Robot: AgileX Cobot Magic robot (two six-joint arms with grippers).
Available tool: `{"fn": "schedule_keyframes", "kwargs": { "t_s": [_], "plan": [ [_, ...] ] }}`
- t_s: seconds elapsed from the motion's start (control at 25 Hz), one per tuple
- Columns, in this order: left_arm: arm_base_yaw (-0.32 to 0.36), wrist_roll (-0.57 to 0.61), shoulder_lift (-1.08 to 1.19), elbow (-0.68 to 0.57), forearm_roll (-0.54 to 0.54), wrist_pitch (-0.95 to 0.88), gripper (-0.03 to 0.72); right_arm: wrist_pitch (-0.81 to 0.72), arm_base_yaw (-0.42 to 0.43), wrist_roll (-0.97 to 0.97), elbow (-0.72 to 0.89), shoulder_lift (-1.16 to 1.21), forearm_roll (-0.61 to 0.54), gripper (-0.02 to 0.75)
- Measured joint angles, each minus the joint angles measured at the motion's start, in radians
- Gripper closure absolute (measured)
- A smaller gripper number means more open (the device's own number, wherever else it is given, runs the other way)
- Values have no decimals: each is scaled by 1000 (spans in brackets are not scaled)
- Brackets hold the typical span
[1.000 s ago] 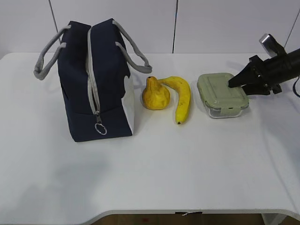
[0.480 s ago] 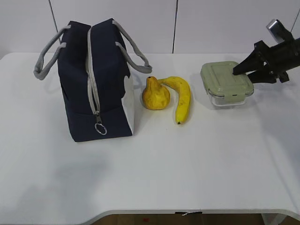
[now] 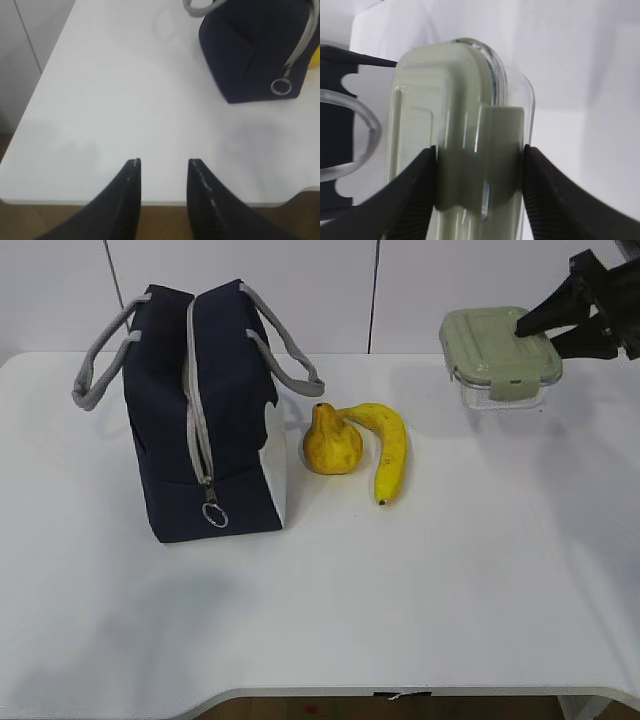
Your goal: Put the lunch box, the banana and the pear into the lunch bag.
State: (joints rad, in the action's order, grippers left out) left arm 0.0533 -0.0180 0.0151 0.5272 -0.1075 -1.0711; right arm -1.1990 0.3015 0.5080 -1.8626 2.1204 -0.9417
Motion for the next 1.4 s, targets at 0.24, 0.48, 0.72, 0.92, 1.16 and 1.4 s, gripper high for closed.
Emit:
{"fn": "schedule_keyframes", "kwargs": {
  "t_s": [0.24,0.48,0.72,0.92,1.16,1.4],
  "plan": [
    [0,0,108,7,-145,184,419,-14,0,-46,0,-88,0,328],
    [0,31,373,40,-329,405,413,-18,-2,-67,0,-132,-23,328],
    [0,156,660,197,-448,453,411,-21,-27,-70,0,-138,-26,329],
    [0,178,876,345,-490,460,399,-24,-33,-70,0,-138,-28,330],
    [-23,228,1116,513,-579,452,302,-24,-33,-70,0,-139,-28,330],
    [-95,234,1314,656,-597,450,258,-26,-33,-70,0,-139,-28,330]
  ]
}}
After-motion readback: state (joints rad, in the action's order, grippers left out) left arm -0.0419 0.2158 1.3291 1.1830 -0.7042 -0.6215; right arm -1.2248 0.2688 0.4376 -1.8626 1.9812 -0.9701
